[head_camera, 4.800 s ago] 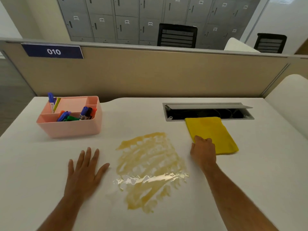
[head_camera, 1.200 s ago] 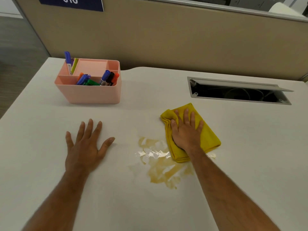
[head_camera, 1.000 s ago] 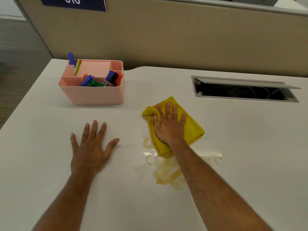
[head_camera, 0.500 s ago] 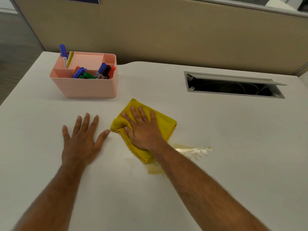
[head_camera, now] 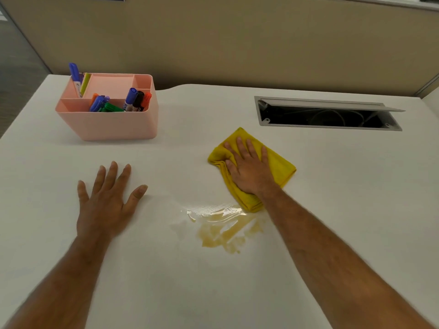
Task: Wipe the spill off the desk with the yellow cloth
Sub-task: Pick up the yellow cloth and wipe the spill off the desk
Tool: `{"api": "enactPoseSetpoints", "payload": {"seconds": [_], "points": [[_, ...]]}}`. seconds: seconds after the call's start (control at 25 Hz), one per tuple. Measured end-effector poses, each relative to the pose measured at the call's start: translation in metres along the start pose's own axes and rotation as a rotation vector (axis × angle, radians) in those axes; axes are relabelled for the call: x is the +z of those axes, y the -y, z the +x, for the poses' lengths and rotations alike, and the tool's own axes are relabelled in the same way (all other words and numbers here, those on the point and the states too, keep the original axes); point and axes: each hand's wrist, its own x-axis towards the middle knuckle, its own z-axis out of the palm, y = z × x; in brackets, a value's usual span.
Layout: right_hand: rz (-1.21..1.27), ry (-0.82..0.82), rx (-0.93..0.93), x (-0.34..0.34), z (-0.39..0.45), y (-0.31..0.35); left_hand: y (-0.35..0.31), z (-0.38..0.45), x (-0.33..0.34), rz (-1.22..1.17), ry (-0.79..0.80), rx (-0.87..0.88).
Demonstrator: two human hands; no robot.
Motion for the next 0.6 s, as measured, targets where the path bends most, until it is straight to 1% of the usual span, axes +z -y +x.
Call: {"api": "enactPoseSetpoints", "payload": {"seconds": [0.16,0.28,0.44,0.6], "points": [[0.015,0.019,0.14,-0.011,-0.013,-0.048,0.0,0.0,-0.001,-0.006,0.005,-0.002],[0.019,0.007,0.222,-0.015,-0.034,-0.066,-0.001,0.0,-0.002,-0.006,0.007,0.0],[0.033,-0.018,0.287,-0.009,-0.067,-0.057,-0.002,0.0,-0.003,-0.006,0.011,0.002],[0.041,-0.022,0.319,0.0,-0.081,-0.023,-0.003,0.0,-0.003,0.012,0.019,-0.001]]}}
